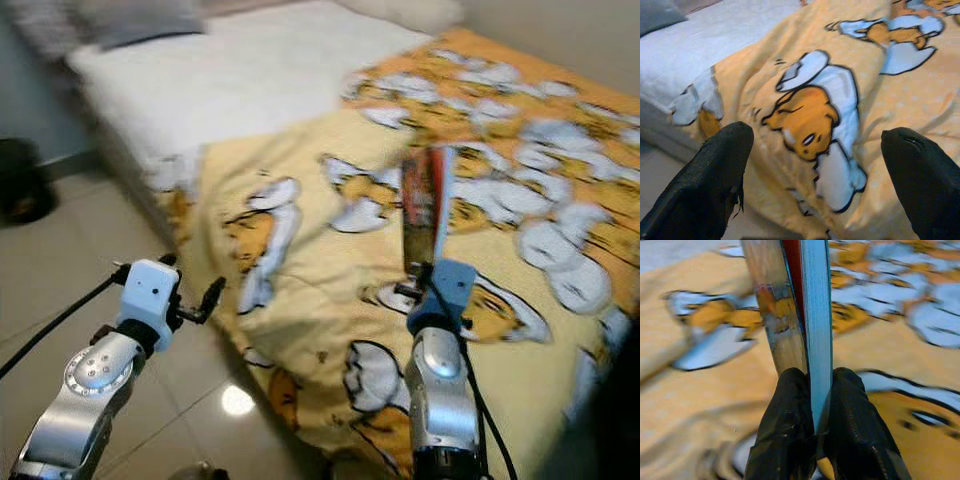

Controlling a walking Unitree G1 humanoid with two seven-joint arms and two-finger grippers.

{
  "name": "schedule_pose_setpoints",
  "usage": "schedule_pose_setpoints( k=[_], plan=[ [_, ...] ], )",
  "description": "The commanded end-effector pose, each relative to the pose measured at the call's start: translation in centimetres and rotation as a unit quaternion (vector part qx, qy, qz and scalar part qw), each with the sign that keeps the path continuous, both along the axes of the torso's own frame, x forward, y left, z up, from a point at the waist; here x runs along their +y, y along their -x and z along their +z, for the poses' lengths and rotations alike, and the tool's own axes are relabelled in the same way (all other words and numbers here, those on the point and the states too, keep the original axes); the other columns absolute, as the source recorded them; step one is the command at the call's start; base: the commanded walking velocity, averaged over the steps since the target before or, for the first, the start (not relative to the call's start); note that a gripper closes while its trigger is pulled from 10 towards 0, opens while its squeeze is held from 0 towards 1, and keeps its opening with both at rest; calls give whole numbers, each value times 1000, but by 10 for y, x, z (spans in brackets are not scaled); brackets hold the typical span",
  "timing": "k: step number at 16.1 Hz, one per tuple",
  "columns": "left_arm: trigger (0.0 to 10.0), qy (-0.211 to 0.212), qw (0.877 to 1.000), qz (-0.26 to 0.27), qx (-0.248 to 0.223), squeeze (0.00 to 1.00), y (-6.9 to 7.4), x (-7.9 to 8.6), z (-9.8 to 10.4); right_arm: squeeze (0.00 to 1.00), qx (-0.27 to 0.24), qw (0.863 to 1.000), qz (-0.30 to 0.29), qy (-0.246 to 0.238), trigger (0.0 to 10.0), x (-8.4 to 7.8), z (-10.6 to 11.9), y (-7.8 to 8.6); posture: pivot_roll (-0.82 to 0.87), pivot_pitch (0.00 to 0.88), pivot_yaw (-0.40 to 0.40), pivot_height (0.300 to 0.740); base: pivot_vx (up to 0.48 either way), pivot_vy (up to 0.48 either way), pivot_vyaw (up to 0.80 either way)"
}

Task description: Clean up the room

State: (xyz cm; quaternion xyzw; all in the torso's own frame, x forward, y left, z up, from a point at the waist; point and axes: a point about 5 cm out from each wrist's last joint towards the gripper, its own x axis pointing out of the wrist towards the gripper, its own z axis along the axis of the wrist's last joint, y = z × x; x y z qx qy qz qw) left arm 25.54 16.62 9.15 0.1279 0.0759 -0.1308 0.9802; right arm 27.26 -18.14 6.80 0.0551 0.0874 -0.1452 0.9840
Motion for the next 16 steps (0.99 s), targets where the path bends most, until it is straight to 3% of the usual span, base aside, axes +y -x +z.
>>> schedule_pose_setpoints(
  k=[1, 2, 6, 9, 11, 14, 16],
  plan=[
    [10000, -2, 1000, 18, 2, 439, -3, 3, 1, 0, -31, 999, -16, -21, 10000, -4, 15, -6, -25, 0, -38, 740, 0, 0, -800],
    [10000, 3, 1000, 23, 5, 443, -6, 4, 2, 0, -34, 998, -6, -45, 10000, -1, 17, -7, -27, 0, -42, 740, 0, 0, -800],
    [10000, -16, 999, 34, -2, 443, -7, 4, 1, 0, -34, 997, 15, -62, 10000, 5, 18, -7, -3, 0, -53, 740, 0, 0, -800],
    [10000, -5, 997, 67, -38, 435, -4, 14, 9, 0, -35, 999, -3, -15, 10000, 8, 16, -12, 32, 0, -67, 740, 0, 0, -800],
    [10000, -10, 997, 75, -34, 435, -8, 17, 9, 0, -43, 998, 16, -46, 10000, 15, 18, -13, 18, 0, -60, 740, 0, 0, -800],
    [10000, -3, 997, 65, -33, 431, -11, 12, 10, 0, -29, 998, 16, -56, 10000, 14, 15, -13, 21, 0, -58, 740, 0, 0, -800],
    [10000, -4, 998, 55, -34, 439, -11, 11, 12, 0, -19, 993, 57, -102, 10000, 22, 12, -11, 15, 0, -55, 740, 0, 0, -400]
  ],
)
